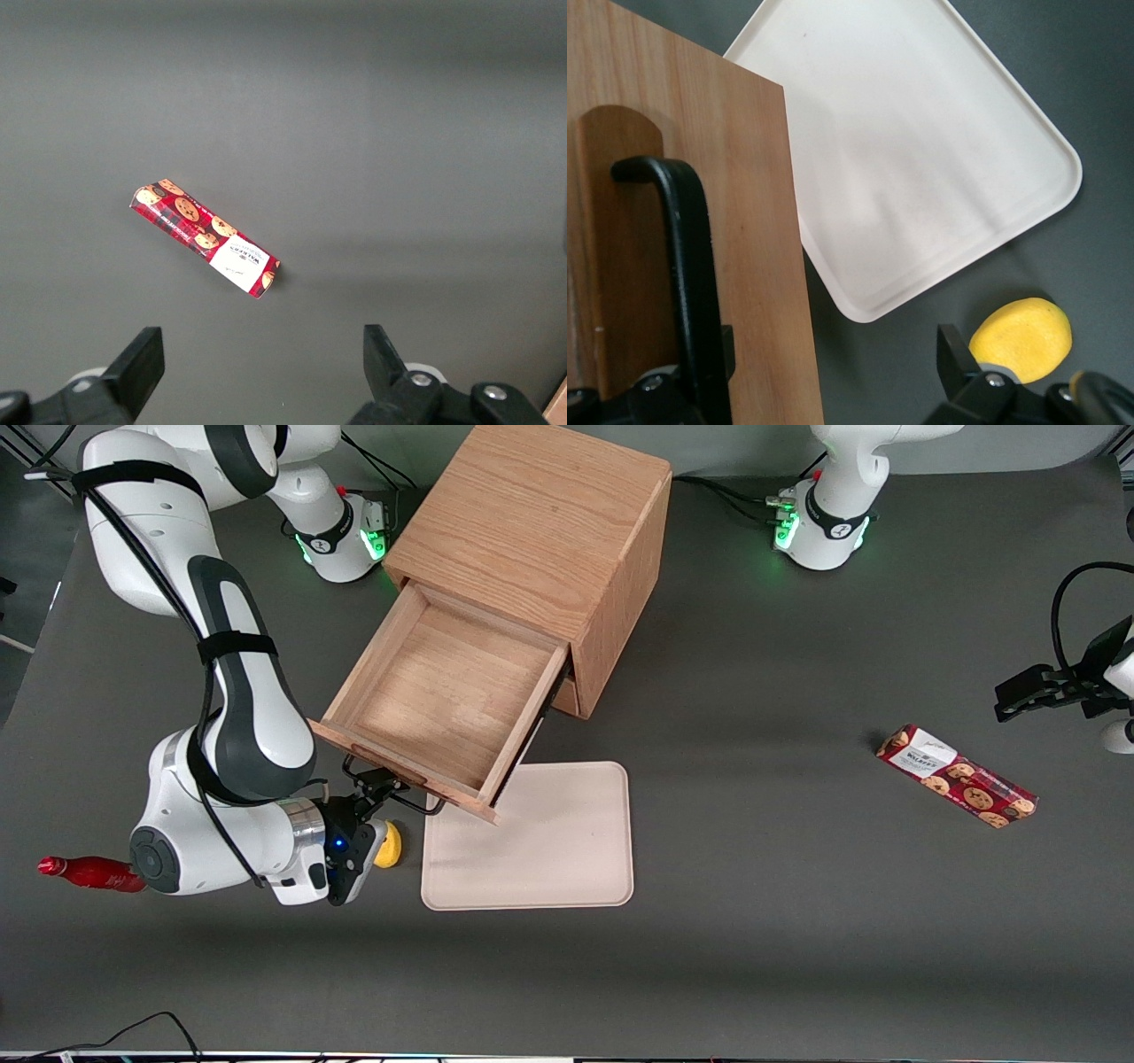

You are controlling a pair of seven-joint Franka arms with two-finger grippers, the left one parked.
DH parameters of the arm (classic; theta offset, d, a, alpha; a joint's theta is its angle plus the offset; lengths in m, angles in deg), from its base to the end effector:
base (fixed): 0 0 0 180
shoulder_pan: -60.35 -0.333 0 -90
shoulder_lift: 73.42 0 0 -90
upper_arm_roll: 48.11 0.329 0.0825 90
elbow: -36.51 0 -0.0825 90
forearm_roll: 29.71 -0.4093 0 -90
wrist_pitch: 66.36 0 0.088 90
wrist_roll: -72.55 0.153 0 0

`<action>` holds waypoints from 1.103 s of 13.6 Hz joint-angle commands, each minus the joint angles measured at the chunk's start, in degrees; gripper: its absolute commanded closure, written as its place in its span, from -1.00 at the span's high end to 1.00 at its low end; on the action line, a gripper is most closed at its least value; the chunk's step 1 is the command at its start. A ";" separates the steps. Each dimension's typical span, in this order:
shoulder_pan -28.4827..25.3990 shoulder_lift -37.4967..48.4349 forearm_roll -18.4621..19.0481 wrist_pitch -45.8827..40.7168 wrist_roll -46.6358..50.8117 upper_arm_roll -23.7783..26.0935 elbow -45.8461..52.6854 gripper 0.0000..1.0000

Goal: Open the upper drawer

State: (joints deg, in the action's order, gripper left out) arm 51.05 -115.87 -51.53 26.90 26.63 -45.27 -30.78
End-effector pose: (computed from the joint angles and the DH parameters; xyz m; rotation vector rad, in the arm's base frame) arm 0.7149 0.2013 0.3001 -2.3794 -1.1899 0.2054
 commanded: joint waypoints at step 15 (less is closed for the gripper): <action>1.13 28.19 16.43 -11.26 36.92 -1.16 -11.88 1.00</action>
State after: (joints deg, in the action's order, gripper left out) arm 52.73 -94.92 -40.02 14.30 55.84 -45.61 -33.76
